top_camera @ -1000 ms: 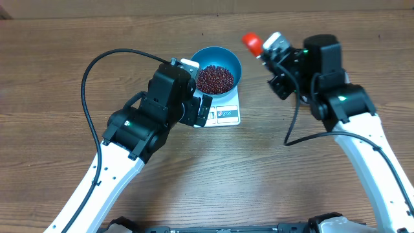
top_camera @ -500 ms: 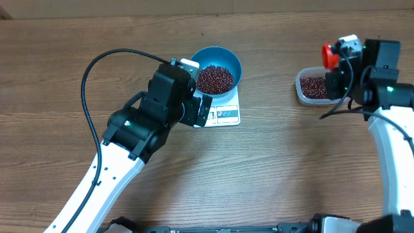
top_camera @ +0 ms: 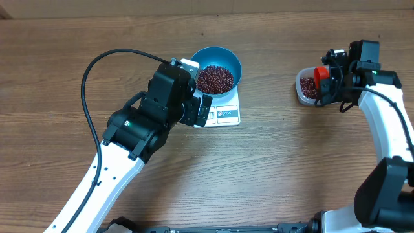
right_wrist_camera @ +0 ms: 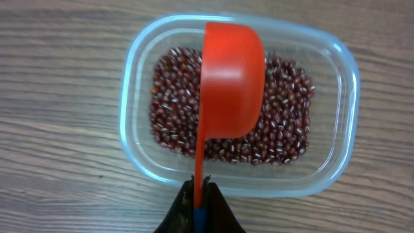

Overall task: Scoop item into bowl and weigh 150g on scale
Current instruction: 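Lower the red scoop into the bean tub with the right gripper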

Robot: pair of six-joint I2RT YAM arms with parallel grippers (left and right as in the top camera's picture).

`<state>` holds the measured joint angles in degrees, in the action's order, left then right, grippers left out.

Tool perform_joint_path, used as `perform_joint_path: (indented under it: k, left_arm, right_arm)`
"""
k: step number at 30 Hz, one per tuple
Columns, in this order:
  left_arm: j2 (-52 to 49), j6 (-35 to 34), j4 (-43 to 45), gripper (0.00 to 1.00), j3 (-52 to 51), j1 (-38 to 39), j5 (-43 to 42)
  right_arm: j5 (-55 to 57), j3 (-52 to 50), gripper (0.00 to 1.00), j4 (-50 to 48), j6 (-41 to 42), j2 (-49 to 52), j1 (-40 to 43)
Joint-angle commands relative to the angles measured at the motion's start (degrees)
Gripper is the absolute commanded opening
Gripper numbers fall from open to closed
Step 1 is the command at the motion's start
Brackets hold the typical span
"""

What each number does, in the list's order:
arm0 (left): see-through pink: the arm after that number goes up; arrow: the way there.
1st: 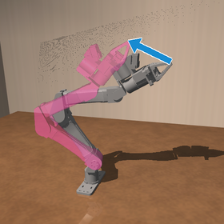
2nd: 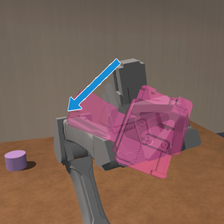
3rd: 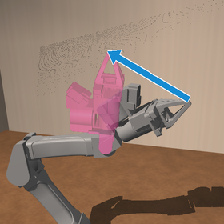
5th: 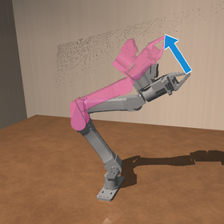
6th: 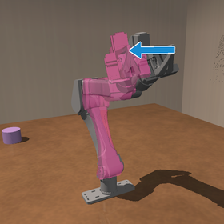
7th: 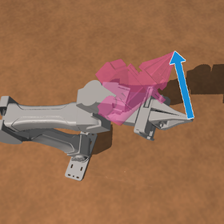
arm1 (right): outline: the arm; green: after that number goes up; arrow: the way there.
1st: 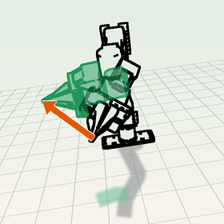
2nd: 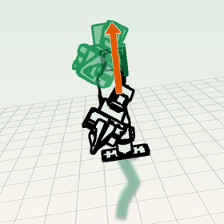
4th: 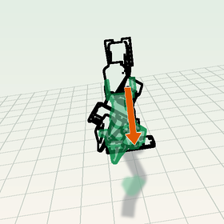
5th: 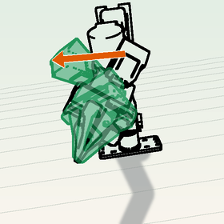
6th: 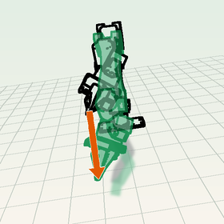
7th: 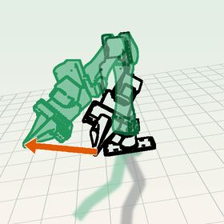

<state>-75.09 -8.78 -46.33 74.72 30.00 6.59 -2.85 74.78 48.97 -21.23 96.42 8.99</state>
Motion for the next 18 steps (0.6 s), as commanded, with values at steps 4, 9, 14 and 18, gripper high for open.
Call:
perform_joint_path:
  k: [4, 9, 14, 18]
  left_arm:
    - [0.8, 1.0, 0.0, 0.99, 1.2, -0.1, -0.5]
    - [0.8, 1.0, 0.0, 1.0, 1.2, -0.1, -0.5]
    - [0.8, 1.0, 0.0, 0.99, 1.2, -0.1, -0.5]
    - [0.8, 1.0, 0.0, 1.0, 1.2, -0.1, -0.5]
  right_arm:
    - [3.3, 1.3, 0.04, -0.3, 0.3, 2.6, 0.1]
    - [3.9, 1.3, 0.04, -1.2, 0.3, 4.0, 0.1]
    - [7.3, 1.3, 0.04, -2.7, 0.3, 6.1, 0.1]
    - [7.8, 1.3, 0.04, -2.6, 0.3, 6.9, 0.1]
